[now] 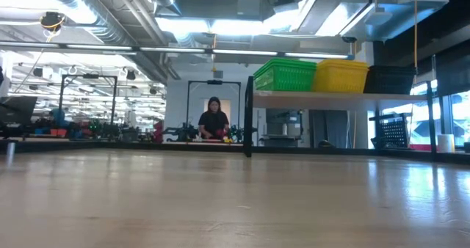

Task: Stack baskets on shelf by color
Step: Return to Home Position

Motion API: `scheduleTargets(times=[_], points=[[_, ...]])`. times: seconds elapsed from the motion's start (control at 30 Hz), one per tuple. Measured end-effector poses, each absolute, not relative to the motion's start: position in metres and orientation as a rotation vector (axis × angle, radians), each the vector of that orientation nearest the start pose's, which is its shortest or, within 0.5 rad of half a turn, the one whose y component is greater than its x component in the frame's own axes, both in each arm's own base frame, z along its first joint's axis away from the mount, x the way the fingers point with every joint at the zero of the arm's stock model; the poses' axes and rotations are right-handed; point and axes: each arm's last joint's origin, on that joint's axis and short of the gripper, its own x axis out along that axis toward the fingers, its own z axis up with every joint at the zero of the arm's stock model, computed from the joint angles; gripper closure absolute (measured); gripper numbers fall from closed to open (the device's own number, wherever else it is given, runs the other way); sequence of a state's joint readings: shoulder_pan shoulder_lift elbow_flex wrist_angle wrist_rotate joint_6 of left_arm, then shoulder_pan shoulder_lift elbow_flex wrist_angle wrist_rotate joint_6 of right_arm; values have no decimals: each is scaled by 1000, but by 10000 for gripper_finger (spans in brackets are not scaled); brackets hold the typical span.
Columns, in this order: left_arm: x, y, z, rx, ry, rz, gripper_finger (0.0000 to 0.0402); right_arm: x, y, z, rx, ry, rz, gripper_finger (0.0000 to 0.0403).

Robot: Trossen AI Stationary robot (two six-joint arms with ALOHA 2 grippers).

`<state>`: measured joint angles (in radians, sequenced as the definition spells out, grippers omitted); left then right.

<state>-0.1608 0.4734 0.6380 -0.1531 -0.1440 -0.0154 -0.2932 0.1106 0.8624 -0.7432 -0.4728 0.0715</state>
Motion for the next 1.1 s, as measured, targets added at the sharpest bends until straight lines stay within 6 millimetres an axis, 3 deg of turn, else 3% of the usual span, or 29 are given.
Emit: scheduleTargets(times=[0.23,0.57,0.7,0.87,1.1], points=[[102,-6,298,-28,-45,-2,401,-12,18,324,45,-58,183,403],[80,-1,267,-84,-125,39,401,-8,16,326,-19,-107,172,403],[78,-1,248,-70,-169,43,401,6,12,320,-68,-153,171,403],[80,-1,230,-56,-217,46,401,29,5,298,-66,-150,183,403],[89,-1,204,-67,-158,43,401,53,-1,276,-106,-236,222,403]])
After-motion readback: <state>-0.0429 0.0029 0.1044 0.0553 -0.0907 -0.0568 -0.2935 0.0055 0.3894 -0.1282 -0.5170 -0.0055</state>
